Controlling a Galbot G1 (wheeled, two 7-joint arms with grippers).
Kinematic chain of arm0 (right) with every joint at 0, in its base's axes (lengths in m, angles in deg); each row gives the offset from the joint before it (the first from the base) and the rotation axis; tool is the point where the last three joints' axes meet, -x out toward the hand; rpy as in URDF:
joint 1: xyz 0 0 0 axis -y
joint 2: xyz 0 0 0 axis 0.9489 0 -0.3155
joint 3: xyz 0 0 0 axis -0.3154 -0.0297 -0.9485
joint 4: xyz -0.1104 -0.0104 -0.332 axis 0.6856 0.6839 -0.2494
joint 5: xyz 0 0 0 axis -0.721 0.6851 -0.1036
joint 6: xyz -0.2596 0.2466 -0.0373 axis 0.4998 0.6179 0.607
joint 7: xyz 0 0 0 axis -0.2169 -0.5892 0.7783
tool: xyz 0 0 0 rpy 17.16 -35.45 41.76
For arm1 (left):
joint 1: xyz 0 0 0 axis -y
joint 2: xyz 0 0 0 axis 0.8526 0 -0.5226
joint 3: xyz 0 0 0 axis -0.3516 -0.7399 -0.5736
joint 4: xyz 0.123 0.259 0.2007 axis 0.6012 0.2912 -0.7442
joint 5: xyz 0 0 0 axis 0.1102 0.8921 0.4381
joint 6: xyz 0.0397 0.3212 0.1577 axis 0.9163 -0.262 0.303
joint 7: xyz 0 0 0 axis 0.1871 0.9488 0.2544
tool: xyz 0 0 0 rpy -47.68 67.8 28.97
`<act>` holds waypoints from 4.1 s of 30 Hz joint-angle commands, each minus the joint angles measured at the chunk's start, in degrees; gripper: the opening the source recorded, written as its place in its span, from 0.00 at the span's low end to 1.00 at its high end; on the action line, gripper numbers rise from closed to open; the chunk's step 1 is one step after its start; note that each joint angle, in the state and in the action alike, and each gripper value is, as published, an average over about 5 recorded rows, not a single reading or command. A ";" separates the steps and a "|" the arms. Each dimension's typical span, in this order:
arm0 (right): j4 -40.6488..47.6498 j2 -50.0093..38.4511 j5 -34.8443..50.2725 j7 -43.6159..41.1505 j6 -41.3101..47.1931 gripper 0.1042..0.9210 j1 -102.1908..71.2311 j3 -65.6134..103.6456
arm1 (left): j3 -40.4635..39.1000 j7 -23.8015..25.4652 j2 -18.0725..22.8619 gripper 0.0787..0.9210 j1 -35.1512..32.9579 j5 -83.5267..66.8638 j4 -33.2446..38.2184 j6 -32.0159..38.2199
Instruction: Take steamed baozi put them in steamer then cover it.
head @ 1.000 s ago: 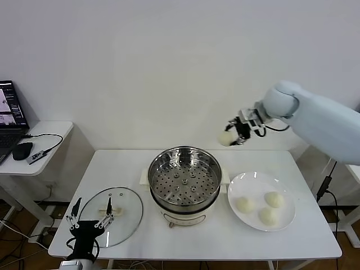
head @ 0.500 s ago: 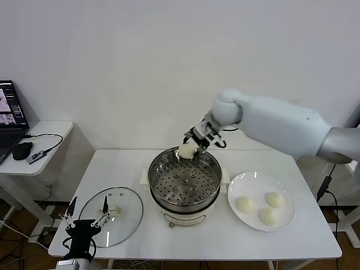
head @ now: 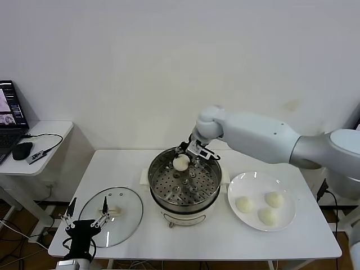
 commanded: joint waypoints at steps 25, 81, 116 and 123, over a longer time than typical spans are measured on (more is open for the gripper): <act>-9.32 -8.25 14.91 -4.65 10.05 0.88 10.71 -2.92 | -0.33 -0.37 -0.70 0.88 -0.71 -1.18 3.33 -4.39; -13.80 -30.06 5.99 -4.59 32.60 0.88 -26.21 18.42 | 4.01 1.20 -5.36 0.88 1.97 -4.14 2.42 -9.75; -13.84 -31.86 6.07 -10.47 32.07 0.58 -21.11 16.96 | 3.62 0.92 -5.15 0.88 2.21 -3.96 2.61 -9.81; -15.20 -34.38 6.93 -11.74 32.04 0.55 -19.75 17.32 | 3.52 0.90 -5.13 0.88 2.20 -3.91 2.97 -9.85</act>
